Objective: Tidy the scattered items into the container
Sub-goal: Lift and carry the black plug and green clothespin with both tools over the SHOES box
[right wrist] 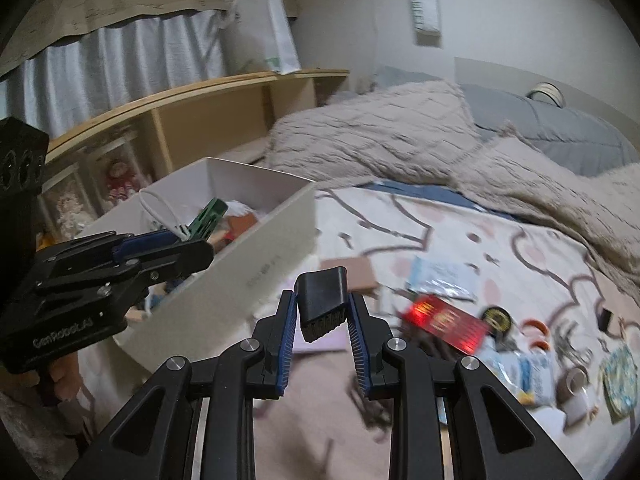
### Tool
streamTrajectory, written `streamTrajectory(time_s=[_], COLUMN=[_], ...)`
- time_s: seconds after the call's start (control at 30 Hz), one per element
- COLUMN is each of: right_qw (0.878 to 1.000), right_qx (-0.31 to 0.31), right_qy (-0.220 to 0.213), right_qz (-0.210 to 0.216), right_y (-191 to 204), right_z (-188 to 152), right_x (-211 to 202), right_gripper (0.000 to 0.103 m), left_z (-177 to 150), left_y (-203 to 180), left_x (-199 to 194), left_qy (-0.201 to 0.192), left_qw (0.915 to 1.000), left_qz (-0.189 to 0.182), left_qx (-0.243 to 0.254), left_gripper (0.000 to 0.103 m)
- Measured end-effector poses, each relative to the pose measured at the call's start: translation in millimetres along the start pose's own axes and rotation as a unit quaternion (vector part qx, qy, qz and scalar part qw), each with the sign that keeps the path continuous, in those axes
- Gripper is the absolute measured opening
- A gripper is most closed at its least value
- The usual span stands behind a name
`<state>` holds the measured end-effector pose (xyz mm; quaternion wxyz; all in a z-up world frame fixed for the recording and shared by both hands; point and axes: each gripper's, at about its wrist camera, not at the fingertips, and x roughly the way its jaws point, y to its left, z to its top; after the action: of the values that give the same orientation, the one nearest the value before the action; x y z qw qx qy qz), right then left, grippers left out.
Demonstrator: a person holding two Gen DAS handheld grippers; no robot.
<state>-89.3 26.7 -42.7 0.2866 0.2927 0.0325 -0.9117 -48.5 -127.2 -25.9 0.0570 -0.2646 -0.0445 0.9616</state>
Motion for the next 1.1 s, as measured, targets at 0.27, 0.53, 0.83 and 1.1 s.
streamTrajectory(time_s=[0.27,0.53,0.83,1.1], right_qw=[0.999,0.997,0.99,0.98], right_qx=[-0.021,-0.044,-0.074,-0.097], right_qy=[-0.004,0.002,0.059,0.114], right_qz=[0.031,0.062,0.105,0.129], right_y=[39.9,72.9,100.7,126.1], right_z=[24.5,38.3,34.7,21.1], right_x=[18.0,34.6,59.2,75.0], right_gripper=[0.027,0.027,0.027,0.027], left_z=[8.8,9.3,-0.3,-6.4], left_y=[49.8,81.8,107.2,118.0], left_x=[-21.6,-33.6,-28.8,-32.4], left_qy=[-0.026,-0.03,0.007,0.021], left_qw=[0.9979,0.9946,0.992,0.9928], left_qz=[0.046,0.083,0.12,0.112], left_qx=[-0.038,-0.053,-0.039,-0.037], left_gripper=[0.029,0.029,0.03,0.03])
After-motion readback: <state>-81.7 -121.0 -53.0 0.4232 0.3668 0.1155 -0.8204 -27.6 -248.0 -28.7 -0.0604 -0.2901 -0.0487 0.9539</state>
